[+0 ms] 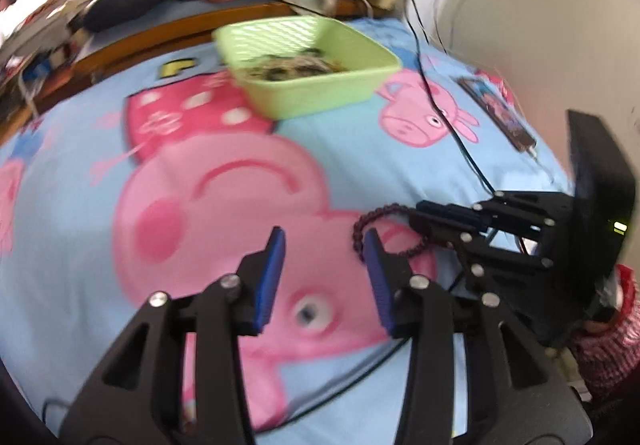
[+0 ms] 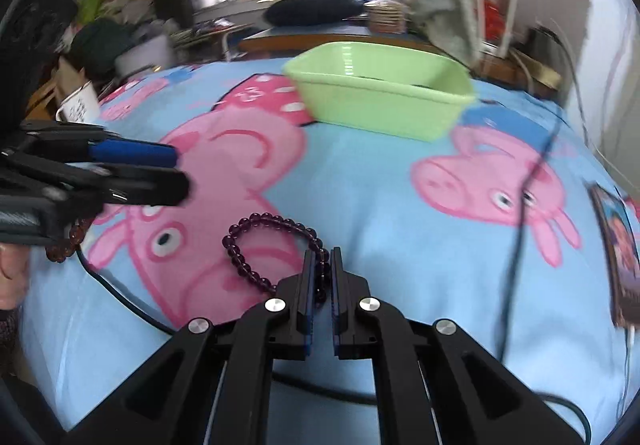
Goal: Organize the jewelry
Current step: 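Grasp the purple bead bracelet from the sheet with the right tool, then carry the purple bracelet over the green basket and open the right tool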
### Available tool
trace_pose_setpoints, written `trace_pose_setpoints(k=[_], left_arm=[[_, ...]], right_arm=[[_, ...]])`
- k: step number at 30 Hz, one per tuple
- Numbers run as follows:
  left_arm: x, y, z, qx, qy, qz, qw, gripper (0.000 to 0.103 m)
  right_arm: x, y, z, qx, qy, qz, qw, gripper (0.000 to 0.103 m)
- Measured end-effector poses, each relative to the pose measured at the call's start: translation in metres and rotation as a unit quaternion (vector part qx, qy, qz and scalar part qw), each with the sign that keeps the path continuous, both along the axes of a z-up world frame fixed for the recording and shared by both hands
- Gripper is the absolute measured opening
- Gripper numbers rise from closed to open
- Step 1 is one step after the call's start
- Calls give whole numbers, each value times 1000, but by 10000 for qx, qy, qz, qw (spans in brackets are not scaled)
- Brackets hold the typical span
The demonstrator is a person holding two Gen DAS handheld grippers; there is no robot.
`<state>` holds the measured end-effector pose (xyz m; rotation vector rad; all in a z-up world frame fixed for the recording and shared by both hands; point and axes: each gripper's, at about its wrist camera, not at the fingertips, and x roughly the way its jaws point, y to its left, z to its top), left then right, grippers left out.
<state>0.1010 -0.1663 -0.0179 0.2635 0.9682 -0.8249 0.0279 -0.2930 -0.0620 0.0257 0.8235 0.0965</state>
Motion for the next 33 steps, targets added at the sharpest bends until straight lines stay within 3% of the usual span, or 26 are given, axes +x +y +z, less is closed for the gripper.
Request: trace_pose_setpoints(k=[3, 5, 7, 11, 14, 18, 25, 28, 33], left_arm=[[-7, -36, -13, 321, -41, -290, 9991, 39], [-12, -53, -28, 762, -307, -346, 9960, 32], [-15, -55, -25, 708, -408, -449, 9956, 7], [-3, -52, -17, 621, -119, -382, 9973, 7], [11, -44, -1, 304, 48, -334, 9990, 7], [36, -43, 37, -26, -157, -171, 9997, 7], [96, -69, 89, -213, -645, 186, 9975, 7], [124, -75, 92, -253, -587, 374, 9973, 7], [159, -92, 71, -148, -493, 650, 9966, 7]], right_arm=[[-5, -10, 0, 92, -33, -64, 9999, 0], [-5, -14, 0, 230, -27, -48, 9997, 0], [-3, -16, 0, 341, -23, 8, 9994, 0], [2, -23, 16, 540, -269, 57, 9982, 0], [9, -27, 36, 607, -551, 116, 9966, 0], [29, -33, 62, 525, -903, 163, 9944, 0], [89, -52, 108, 437, -1366, 165, 9895, 0], [116, -58, 112, 384, -1397, 151, 9893, 0], [154, -73, 94, 584, -1322, 23, 9895, 0]])
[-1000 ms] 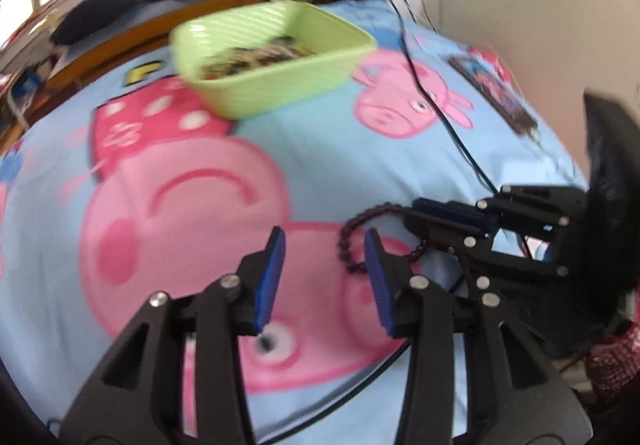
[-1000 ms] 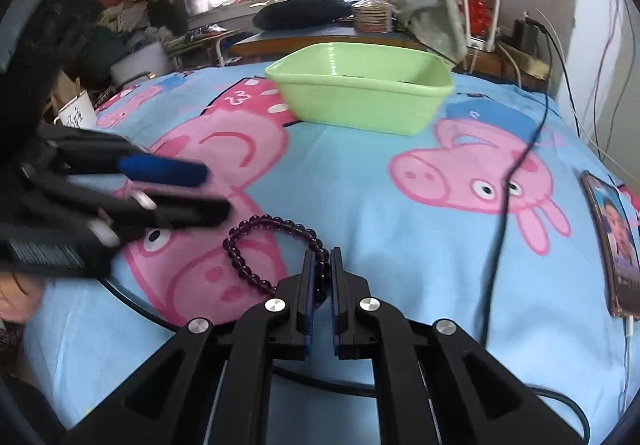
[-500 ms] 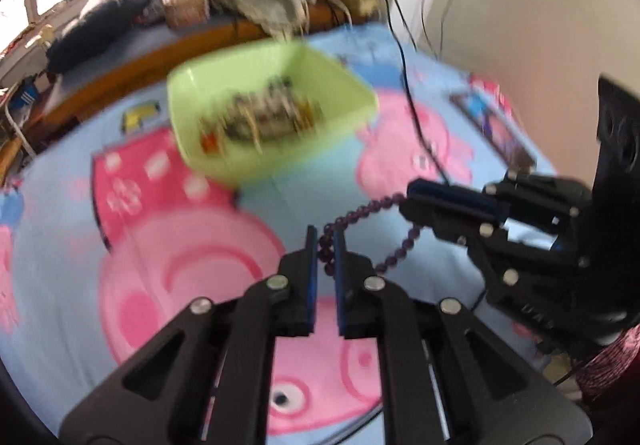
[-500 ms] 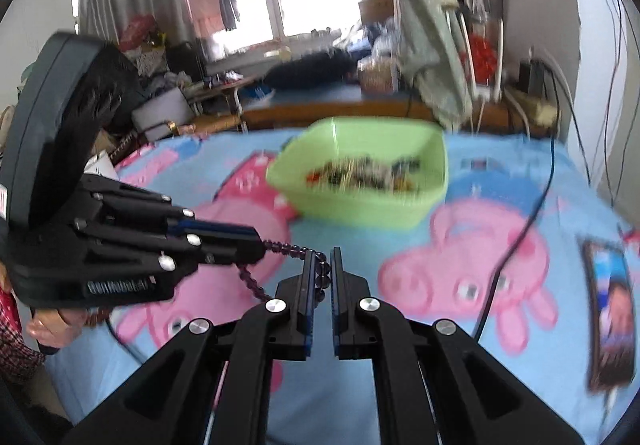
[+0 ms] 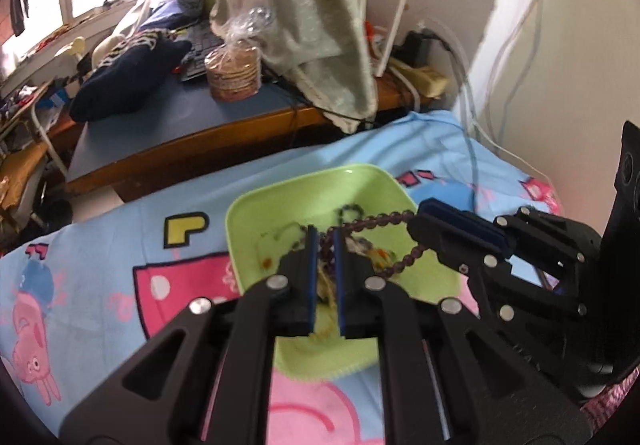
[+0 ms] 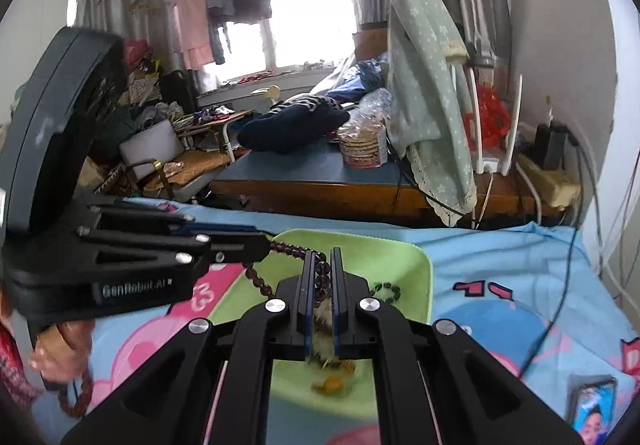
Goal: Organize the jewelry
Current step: 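Carry the purple bracelet over the green basket and open the right tool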
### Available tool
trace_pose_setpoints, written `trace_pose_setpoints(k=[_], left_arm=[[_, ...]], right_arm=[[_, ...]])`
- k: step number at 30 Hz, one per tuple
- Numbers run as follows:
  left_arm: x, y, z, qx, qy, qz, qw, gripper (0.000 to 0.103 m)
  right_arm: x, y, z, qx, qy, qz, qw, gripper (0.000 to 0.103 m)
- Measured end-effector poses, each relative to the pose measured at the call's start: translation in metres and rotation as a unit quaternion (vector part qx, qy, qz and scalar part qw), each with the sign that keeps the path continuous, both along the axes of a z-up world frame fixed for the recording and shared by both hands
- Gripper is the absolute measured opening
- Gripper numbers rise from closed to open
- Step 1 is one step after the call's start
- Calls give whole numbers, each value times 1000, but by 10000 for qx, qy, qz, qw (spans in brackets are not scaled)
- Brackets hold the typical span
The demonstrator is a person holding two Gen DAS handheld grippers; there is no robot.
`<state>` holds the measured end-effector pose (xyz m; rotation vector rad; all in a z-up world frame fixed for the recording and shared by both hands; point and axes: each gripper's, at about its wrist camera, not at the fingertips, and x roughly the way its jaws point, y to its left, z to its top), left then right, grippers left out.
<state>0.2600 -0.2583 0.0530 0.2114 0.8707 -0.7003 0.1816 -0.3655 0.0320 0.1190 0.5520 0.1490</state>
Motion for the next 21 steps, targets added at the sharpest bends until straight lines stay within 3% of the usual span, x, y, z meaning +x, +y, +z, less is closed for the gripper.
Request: trace_pose_setpoints(k=[3, 5, 8, 14, 21], left_arm=[[19, -10, -24, 233, 164, 274, 9992, 29], [23, -6, -32, 263, 275, 458, 9982, 30], [14, 13, -30, 92, 224, 533, 9983, 30], [-31, 46, -22, 178, -210, 788, 9965, 30], [-90, 79, -31, 445, -647, 984, 9920, 30]], right_arm=[[30, -13, -21, 262, 139, -228, 9993, 0], [38, -21, -27, 452, 384, -484, 9971, 0], [21, -27, -23, 955, 170, -521, 9939, 0], [-30, -6, -21, 1107, 100, -448, 9928, 0], [-94, 30, -36, 1171, -26, -405, 9923, 0]])
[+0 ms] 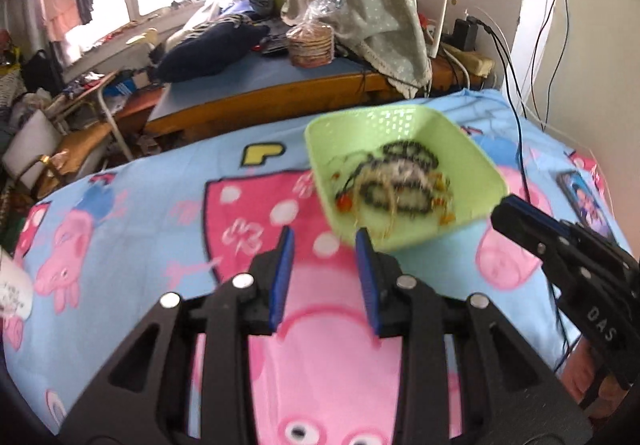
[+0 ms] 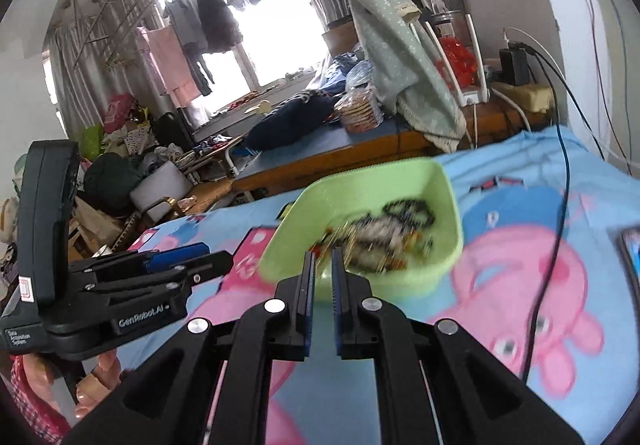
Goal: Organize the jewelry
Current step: 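Carry the purple bracelet over the green basket and open the right tool, then grasp the brown wooden bead bracelet with the left tool while the right tool grasps it too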
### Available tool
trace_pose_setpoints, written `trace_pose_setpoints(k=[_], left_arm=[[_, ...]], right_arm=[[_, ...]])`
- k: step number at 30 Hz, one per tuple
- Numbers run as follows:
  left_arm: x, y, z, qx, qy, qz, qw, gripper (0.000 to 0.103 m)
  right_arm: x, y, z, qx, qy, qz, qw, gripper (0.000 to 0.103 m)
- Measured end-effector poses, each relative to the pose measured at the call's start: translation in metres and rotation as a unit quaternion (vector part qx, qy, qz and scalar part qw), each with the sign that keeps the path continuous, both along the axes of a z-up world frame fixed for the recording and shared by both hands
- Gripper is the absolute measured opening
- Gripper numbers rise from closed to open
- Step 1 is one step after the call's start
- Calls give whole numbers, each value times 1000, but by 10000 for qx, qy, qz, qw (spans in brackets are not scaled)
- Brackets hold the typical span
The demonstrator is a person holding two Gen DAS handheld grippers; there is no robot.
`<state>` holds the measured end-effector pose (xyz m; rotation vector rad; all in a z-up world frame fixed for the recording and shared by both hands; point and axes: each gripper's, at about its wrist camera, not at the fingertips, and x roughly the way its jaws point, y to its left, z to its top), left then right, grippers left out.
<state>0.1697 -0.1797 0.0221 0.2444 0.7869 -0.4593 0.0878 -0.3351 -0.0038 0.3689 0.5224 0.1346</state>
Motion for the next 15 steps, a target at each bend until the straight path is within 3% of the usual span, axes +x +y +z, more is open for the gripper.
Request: trace_pose_setpoints(k=[7, 15], left_arm=[[-38, 47, -6, 72, -163, 233, 9996, 30], [-56, 112, -13, 178, -317, 685, 9970, 30]], right_arm=[[-32, 35, -13, 83, 184, 155, 9997, 0], [-30, 98, -18, -51, 490, 868, 9950, 0]])
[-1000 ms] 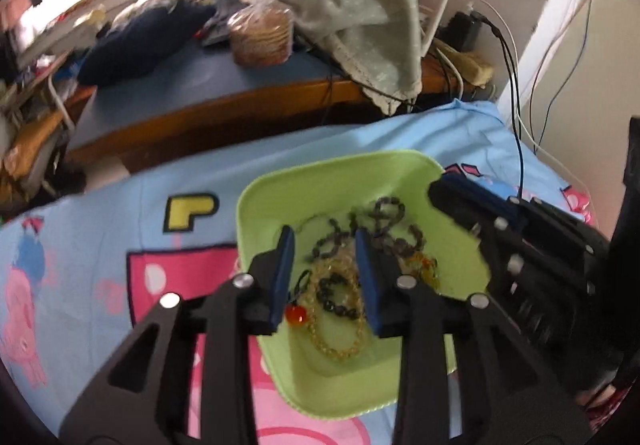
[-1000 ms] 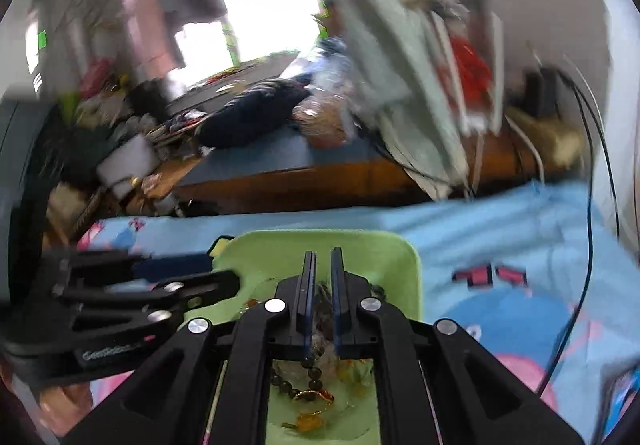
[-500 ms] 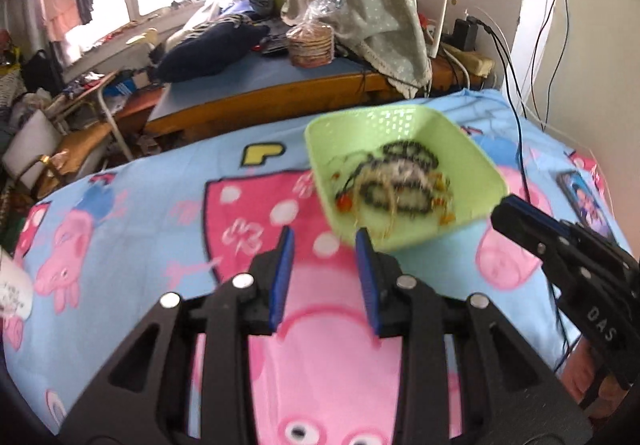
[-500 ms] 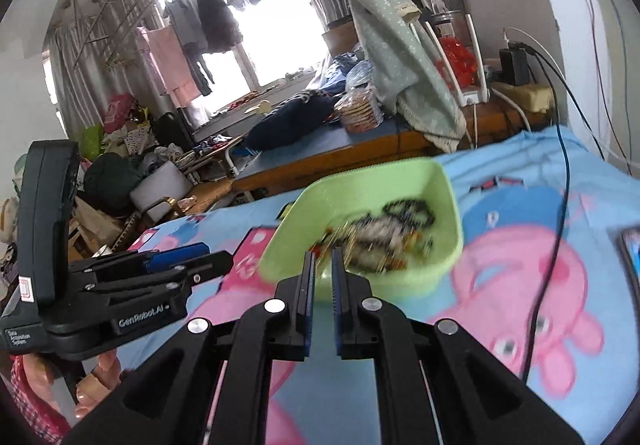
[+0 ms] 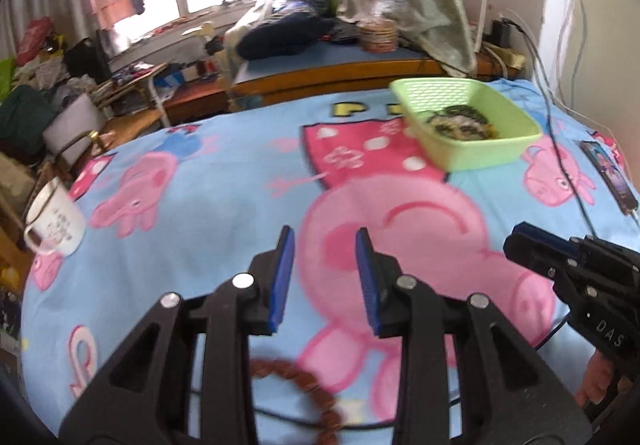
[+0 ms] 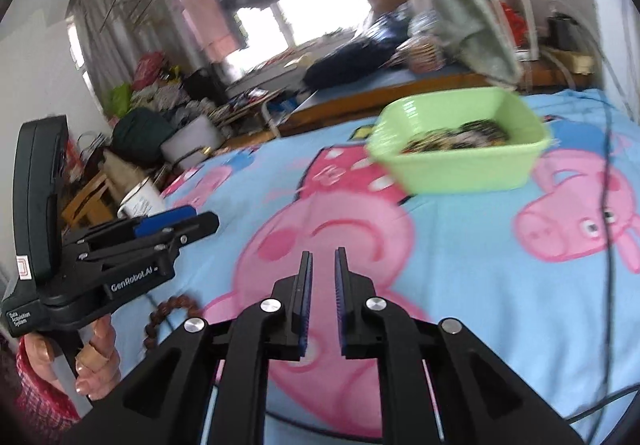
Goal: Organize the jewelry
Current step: 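Grasp the brown wooden bead bracelet with the left tool while the right tool grasps it too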
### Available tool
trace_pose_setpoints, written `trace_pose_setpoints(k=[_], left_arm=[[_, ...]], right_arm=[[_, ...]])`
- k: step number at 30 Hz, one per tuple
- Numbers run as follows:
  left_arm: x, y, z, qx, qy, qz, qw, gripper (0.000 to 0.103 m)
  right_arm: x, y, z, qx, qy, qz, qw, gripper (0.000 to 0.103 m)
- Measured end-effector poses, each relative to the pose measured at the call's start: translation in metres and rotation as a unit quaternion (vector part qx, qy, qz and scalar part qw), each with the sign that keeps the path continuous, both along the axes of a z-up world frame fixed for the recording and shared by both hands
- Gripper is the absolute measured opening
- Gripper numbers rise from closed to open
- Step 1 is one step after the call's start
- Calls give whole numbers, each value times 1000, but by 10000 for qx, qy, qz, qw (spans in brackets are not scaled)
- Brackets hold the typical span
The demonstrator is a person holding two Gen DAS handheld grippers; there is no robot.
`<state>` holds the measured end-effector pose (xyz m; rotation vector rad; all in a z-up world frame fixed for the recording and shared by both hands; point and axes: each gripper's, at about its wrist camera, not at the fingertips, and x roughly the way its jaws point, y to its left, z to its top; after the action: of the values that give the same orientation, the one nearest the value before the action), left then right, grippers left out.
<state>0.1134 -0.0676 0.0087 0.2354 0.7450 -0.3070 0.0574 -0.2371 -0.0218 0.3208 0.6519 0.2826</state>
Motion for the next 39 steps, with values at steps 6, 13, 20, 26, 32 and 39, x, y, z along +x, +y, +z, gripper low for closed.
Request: trace_pose_setpoints(k=[6, 13, 20, 26, 32, 39], left_arm=[[-1, 59, -8, -50, 35, 456, 9989, 30], [-8, 134, -22, -332, 259, 1022, 9939, 30], [-34, 136, -32, -420, 375, 665, 9962, 39], [-44, 116, -49, -255, 572, 351, 9974, 40], [-44, 107, -57, -158, 612, 438, 9970, 39], [-46, 93, -55, -51, 589, 375, 9975, 16]], right_arm=[[7, 55, -2, -276, 105, 592, 9978, 4], [14, 108, -10, -683, 311, 1219, 9897, 4], [22, 134, -24, -714, 660, 1569, 9828, 4], [21, 137, -29, -672, 802, 1678, 9803, 3], [22, 136, -32, -707, 768, 1681, 9802, 0], [22, 131, -31, -498, 694, 1700, 9817, 0]])
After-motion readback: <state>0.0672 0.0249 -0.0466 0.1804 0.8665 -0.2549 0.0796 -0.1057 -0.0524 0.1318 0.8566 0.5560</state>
